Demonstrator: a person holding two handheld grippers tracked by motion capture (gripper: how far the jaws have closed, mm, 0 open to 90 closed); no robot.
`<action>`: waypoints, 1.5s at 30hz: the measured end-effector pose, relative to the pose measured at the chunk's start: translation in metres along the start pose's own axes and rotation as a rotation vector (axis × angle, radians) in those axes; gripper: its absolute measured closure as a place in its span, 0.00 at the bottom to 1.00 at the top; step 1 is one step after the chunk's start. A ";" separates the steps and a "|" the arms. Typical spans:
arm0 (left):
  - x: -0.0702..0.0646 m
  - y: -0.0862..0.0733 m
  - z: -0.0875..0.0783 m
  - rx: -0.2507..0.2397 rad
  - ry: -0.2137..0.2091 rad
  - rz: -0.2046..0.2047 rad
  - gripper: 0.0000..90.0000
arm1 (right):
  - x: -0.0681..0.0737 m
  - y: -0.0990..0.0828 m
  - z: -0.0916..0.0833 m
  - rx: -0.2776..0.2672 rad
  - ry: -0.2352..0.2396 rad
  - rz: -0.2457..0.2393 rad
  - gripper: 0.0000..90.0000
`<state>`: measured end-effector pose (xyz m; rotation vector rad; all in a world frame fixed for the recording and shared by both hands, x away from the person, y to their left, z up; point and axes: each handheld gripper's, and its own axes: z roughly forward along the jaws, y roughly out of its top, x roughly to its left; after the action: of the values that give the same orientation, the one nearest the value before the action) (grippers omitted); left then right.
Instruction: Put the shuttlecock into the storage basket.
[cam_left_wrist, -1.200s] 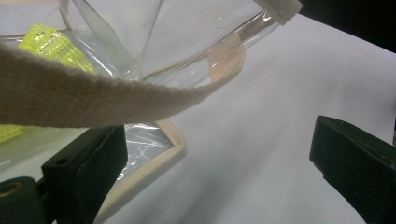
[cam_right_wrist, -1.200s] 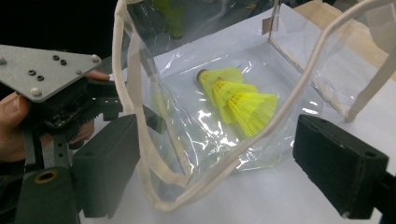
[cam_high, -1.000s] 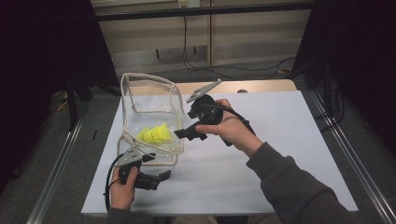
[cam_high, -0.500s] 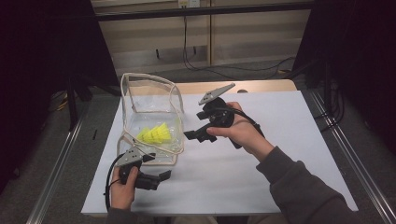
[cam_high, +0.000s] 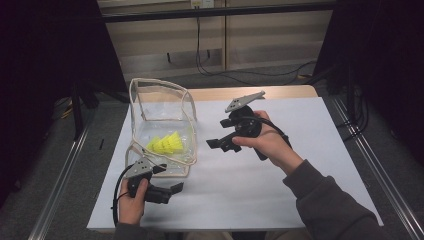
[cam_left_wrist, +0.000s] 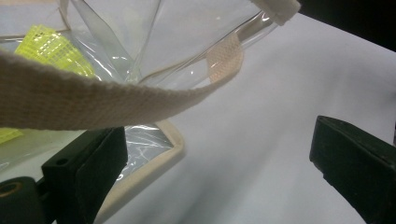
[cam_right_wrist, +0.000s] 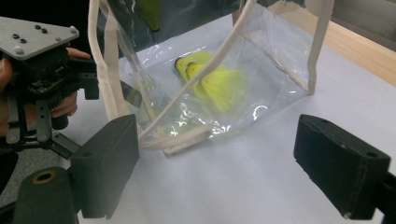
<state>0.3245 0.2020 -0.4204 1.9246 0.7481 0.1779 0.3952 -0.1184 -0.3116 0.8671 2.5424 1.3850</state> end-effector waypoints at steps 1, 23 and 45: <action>0.000 0.000 0.000 0.001 0.000 0.002 0.05 | -0.001 -0.002 0.000 0.004 -0.002 -0.001 0.15; 0.000 0.000 0.000 -0.002 0.000 0.001 0.05 | -0.009 -0.036 -0.004 -0.002 -0.016 0.002 0.14; 0.000 0.000 0.001 0.003 -0.002 -0.002 0.05 | -0.013 -0.072 -0.011 -0.030 -0.016 0.020 0.13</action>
<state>0.3246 0.2012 -0.4212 1.9267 0.7488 0.1739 0.3712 -0.1631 -0.3647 0.8976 2.5012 1.4132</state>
